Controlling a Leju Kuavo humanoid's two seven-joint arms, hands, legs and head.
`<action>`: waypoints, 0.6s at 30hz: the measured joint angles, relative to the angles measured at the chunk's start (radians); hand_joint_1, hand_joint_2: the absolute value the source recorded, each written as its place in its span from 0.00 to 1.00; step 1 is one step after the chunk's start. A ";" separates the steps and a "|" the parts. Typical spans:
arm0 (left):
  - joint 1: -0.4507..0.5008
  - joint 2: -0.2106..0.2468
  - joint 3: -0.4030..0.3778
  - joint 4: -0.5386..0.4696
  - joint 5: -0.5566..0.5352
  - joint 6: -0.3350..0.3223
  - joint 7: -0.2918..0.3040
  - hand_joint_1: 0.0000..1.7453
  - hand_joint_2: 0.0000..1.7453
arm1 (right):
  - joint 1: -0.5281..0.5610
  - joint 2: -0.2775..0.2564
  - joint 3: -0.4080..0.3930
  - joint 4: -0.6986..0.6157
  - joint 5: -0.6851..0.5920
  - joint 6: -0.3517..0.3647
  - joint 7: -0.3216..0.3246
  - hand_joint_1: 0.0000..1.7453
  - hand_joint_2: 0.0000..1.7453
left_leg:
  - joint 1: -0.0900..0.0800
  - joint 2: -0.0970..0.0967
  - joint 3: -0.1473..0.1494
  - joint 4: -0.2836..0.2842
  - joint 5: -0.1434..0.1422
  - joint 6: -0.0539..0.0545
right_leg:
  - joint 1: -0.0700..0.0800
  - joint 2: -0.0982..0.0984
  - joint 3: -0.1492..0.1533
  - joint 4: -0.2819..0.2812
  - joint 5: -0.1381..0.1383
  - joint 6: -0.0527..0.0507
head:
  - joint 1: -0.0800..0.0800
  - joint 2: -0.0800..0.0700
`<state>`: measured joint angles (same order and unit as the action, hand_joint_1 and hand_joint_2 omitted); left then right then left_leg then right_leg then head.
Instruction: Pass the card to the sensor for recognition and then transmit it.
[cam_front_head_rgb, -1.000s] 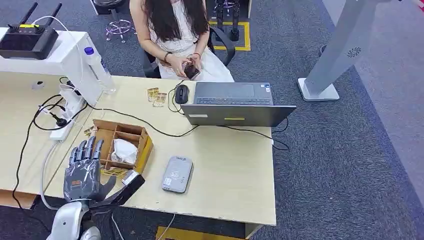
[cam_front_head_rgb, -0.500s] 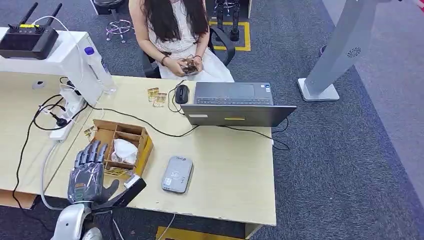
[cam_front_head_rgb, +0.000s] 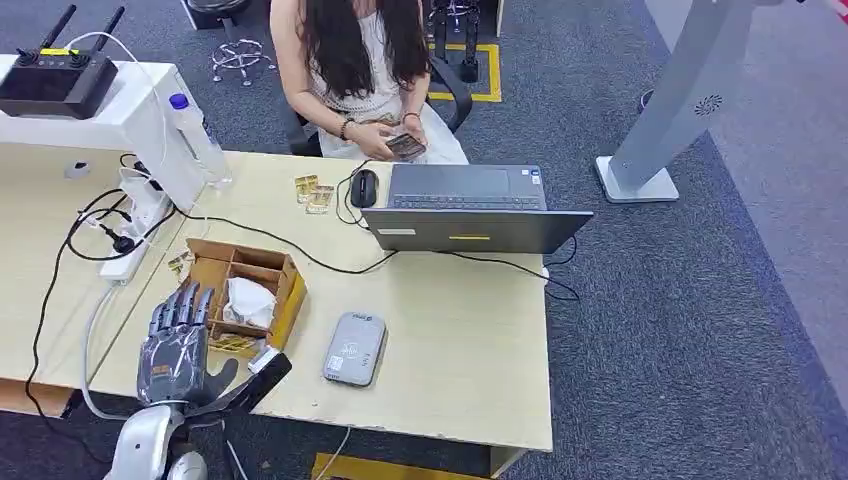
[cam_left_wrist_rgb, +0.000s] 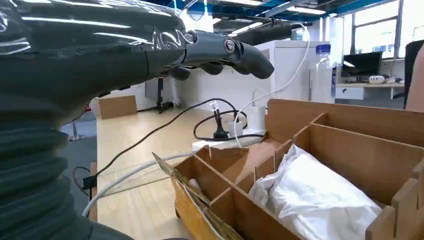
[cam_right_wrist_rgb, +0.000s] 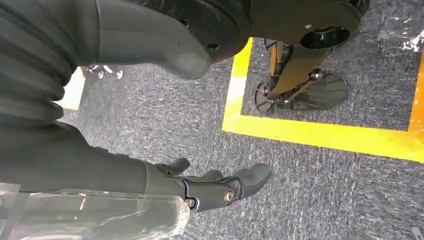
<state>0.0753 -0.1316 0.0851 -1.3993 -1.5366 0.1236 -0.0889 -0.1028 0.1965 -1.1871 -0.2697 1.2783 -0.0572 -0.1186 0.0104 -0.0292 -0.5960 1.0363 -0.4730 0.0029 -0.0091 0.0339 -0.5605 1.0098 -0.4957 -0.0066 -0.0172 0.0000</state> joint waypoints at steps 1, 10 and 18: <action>-0.006 0.000 0.001 0.006 0.000 0.002 0.001 0.00 1.00 | 0.000 0.000 0.001 0.000 0.001 0.000 0.000 0.00 1.00 | 0.000 0.000 0.000 0.000 0.000 0.000 | 0.000 0.000 0.000 0.000 0.000 0.000 | 0.000 0.000; -0.031 0.000 0.002 0.040 0.000 0.011 0.007 0.00 1.00 | 0.000 0.000 0.005 0.000 0.010 0.000 0.000 0.00 1.00 | 0.000 0.000 0.000 0.000 0.000 0.000 | 0.000 0.000 0.000 0.000 0.000 0.000 | 0.000 0.000; -0.059 0.001 0.002 0.069 0.000 0.023 0.021 0.00 1.00 | 0.000 0.000 0.015 0.000 0.020 0.001 0.003 0.00 1.00 | 0.000 0.000 0.000 0.000 0.000 0.000 | 0.000 0.000 0.000 0.000 0.000 0.000 | 0.000 0.000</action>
<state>0.0164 -0.1308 0.0874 -1.3302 -1.5366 0.1469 -0.0683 -0.1029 0.1965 -1.1726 -0.2697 1.2982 -0.0565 -0.1156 0.0103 -0.0291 -0.5961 1.0363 -0.4729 0.0029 -0.0091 0.0339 -0.5605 1.0099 -0.4957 -0.0066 -0.0172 0.0000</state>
